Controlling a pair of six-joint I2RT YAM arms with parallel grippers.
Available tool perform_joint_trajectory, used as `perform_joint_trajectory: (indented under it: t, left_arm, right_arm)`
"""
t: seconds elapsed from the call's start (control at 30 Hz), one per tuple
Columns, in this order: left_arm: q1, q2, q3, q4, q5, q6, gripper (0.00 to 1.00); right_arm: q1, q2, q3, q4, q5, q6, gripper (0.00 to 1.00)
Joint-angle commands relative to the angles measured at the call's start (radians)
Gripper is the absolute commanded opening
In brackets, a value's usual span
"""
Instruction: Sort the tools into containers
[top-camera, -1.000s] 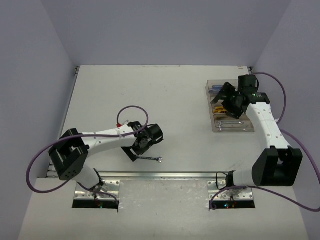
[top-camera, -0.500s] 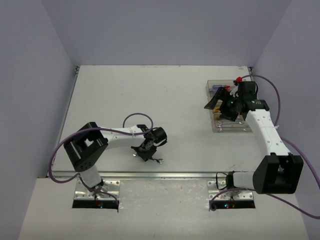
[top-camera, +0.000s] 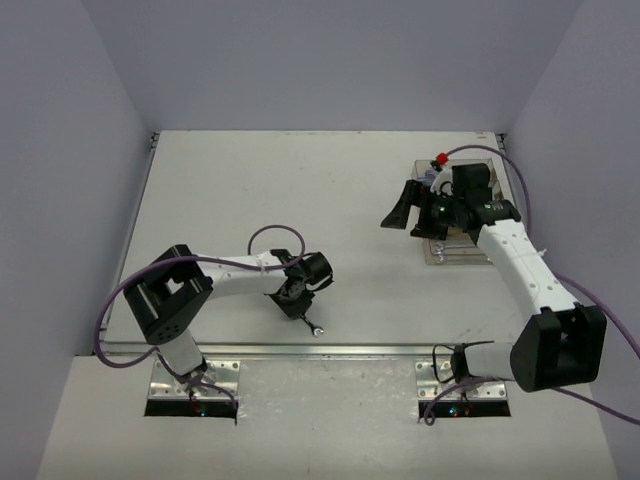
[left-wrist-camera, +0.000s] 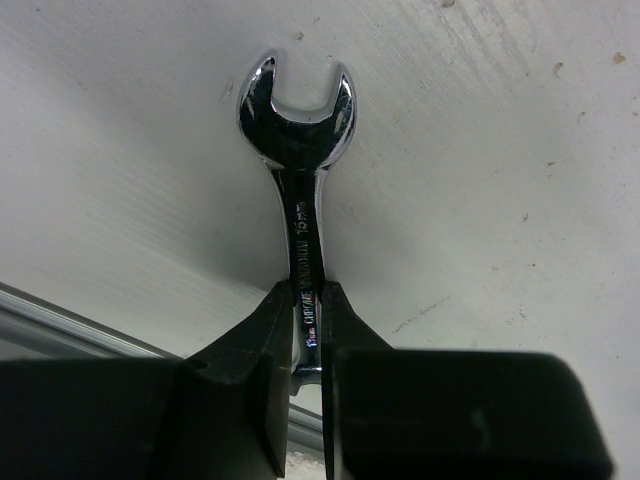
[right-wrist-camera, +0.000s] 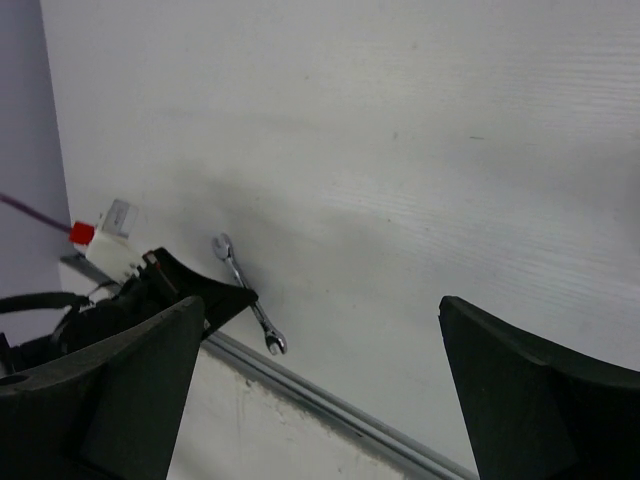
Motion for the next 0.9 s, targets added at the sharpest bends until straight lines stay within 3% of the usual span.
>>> perform_joint_trajectory:
  t: [0.0, 0.1, 0.23, 0.4, 0.63, 0.87]
  left_arm:
    - [0.009, 0.018, -0.087, 0.077, -0.08, 0.041, 0.0]
    - [0.006, -0.043, -0.106, 0.101, -0.132, 0.063, 0.0]
    - [0.004, -0.195, -0.188, 0.212, -0.206, 0.13, 0.0]
    - [0.0, -0.358, -0.272, 0.347, -0.235, 0.219, 0.0]
    - [-0.025, -0.442, -0.285, 0.438, -0.164, 0.294, 0.0]
    - [-0.074, -0.507, -0.29, 0.49, -0.085, 0.309, 0.0]
  right_arm:
    - [0.149, -0.05, -0.045, 0.055, -0.09, -0.096, 0.99]
    - [0.171, -0.108, -0.203, 0.211, -0.203, -0.043, 0.99]
    - [0.231, -0.205, -0.47, 0.567, -0.354, 0.072, 0.99]
    - [0.397, -0.212, -0.636, 0.836, -0.29, 0.134, 0.97]
    - [0.652, -0.03, -0.602, 0.981, -0.009, 0.154, 0.88]
    - [0.718, 0.127, -0.535, 1.081, 0.058, 0.183, 0.74]
